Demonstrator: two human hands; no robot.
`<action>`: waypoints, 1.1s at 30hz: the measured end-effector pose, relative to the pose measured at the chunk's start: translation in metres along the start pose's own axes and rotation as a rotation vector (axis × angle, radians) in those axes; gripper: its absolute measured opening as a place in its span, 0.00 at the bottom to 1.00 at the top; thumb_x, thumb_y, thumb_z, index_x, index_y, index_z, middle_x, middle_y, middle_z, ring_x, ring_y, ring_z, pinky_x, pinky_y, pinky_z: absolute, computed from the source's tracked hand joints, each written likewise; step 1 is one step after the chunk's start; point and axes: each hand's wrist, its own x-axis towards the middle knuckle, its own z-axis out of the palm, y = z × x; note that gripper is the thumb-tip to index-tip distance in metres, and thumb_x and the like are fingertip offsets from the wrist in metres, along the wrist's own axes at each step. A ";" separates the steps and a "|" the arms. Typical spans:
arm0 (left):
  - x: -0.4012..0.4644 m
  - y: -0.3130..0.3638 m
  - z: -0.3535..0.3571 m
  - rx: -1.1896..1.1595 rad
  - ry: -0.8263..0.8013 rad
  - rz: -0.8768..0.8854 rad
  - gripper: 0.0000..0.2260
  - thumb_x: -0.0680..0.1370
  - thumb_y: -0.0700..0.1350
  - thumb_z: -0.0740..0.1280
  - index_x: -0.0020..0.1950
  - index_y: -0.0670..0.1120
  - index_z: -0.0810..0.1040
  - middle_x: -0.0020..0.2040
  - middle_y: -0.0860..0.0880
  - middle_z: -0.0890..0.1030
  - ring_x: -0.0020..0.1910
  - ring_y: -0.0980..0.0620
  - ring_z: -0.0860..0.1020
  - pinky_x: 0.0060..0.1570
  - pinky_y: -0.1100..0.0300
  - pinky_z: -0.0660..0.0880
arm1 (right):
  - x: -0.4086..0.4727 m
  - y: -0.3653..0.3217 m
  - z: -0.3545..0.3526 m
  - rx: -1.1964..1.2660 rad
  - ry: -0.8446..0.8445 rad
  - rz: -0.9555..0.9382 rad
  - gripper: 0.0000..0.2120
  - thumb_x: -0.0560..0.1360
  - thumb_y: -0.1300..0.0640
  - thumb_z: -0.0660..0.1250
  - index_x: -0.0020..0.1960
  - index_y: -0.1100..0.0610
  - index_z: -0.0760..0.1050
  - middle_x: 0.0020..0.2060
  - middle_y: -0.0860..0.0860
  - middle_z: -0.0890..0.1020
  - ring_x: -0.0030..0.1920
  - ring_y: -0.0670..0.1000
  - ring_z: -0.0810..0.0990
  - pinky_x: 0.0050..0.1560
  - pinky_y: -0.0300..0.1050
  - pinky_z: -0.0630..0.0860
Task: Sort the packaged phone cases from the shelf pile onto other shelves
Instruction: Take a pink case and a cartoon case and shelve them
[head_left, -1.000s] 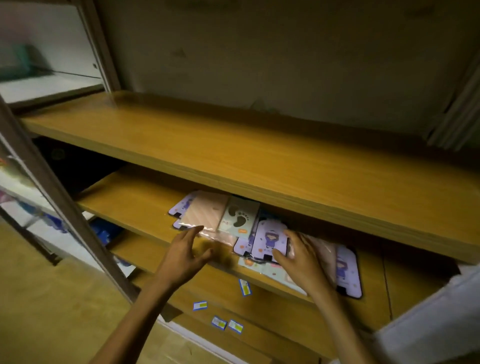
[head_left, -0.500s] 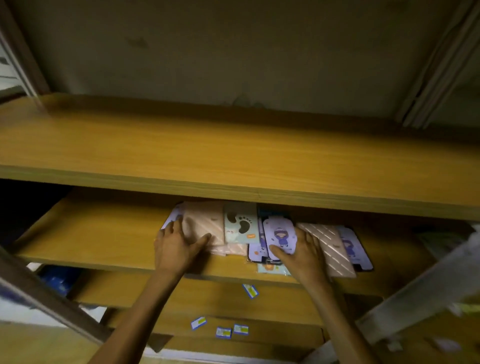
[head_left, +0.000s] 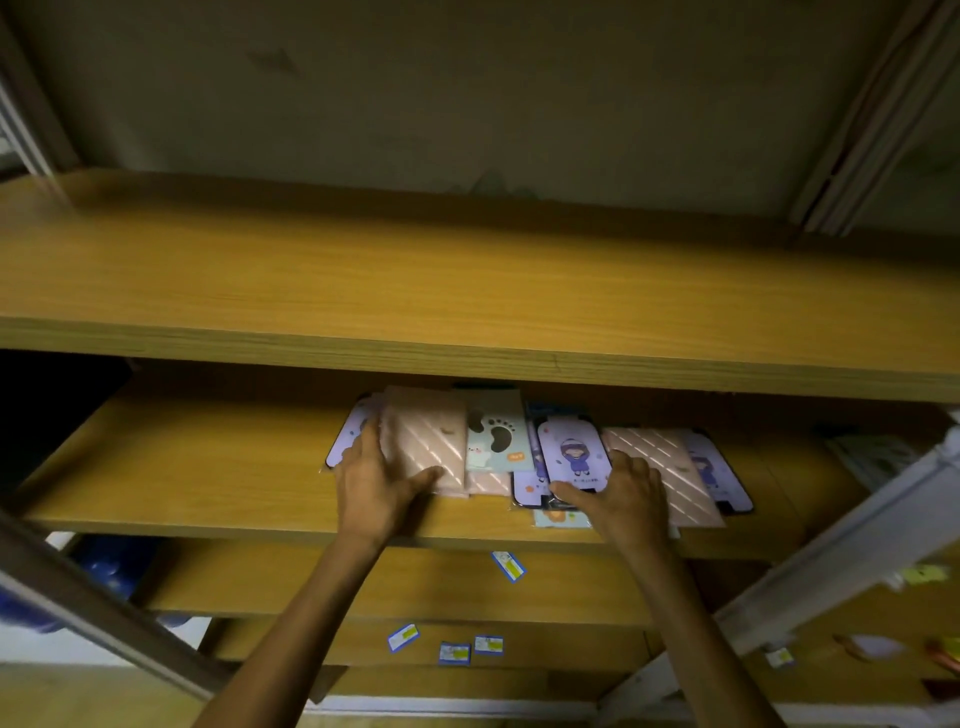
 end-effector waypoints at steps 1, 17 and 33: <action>-0.001 0.001 0.000 -0.047 -0.005 0.010 0.47 0.61 0.56 0.80 0.74 0.45 0.63 0.70 0.42 0.72 0.66 0.39 0.71 0.63 0.46 0.71 | 0.000 0.000 -0.001 0.000 -0.008 0.010 0.48 0.62 0.27 0.67 0.70 0.57 0.65 0.67 0.57 0.71 0.67 0.58 0.67 0.67 0.52 0.65; 0.006 0.000 -0.010 -0.270 -0.120 0.033 0.31 0.66 0.40 0.79 0.66 0.45 0.72 0.58 0.47 0.79 0.53 0.48 0.76 0.47 0.63 0.73 | 0.000 0.010 -0.011 0.562 0.029 0.047 0.16 0.73 0.54 0.71 0.54 0.51 0.65 0.52 0.53 0.78 0.48 0.53 0.79 0.39 0.49 0.78; -0.027 0.043 0.013 -0.758 -0.349 0.092 0.27 0.69 0.32 0.74 0.63 0.50 0.72 0.57 0.51 0.79 0.48 0.60 0.81 0.44 0.61 0.80 | -0.066 0.069 -0.064 0.995 0.164 0.003 0.22 0.75 0.64 0.67 0.67 0.51 0.68 0.57 0.43 0.78 0.51 0.34 0.79 0.41 0.31 0.78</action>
